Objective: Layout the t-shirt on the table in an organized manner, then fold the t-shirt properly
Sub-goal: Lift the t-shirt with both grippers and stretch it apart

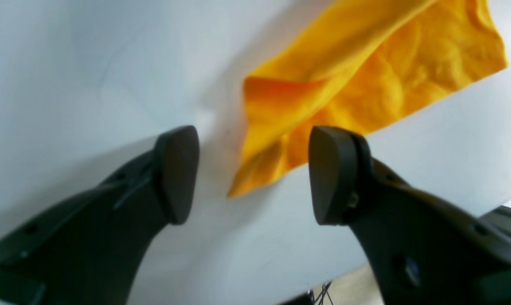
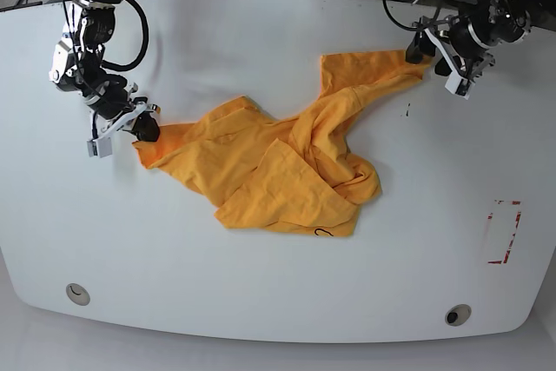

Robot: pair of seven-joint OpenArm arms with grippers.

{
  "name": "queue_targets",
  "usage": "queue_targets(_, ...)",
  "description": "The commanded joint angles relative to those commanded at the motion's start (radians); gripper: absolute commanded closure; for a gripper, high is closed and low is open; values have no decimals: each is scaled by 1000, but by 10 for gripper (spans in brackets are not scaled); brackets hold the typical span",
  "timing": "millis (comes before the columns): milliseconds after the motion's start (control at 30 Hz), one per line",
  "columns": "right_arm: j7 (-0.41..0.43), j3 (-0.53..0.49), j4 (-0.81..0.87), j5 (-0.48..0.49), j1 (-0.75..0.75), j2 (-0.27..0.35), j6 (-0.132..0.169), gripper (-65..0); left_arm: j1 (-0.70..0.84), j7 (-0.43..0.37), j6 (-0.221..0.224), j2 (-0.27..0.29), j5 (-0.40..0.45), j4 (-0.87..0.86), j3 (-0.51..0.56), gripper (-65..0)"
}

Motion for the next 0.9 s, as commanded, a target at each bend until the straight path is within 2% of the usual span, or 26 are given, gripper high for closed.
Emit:
queue_targets(333, 0, 0, 15, 2, 0, -28, 0, 0, 0, 0, 0, -2, 0, 2, 43, -379)
queue_targets(400, 0, 0, 28, 2, -3, -31, 0, 0, 0, 0, 0, -2, 0, 3, 43, -326)
queue_targets(467, 0, 0, 40, 2, -14, -32, 0, 0, 0, 0, 0, -2, 0, 0, 43, -236)
queue_targets(567, 0, -2, 58, 2, -18, -32, 0, 0, -2, 0, 0, -2, 0, -3, 40, -14)
queue_targets(900, -2, 0, 94, 2, -21, -34, -3, 0, -25, 0, 0, -5, -3, 32, 37, 0)
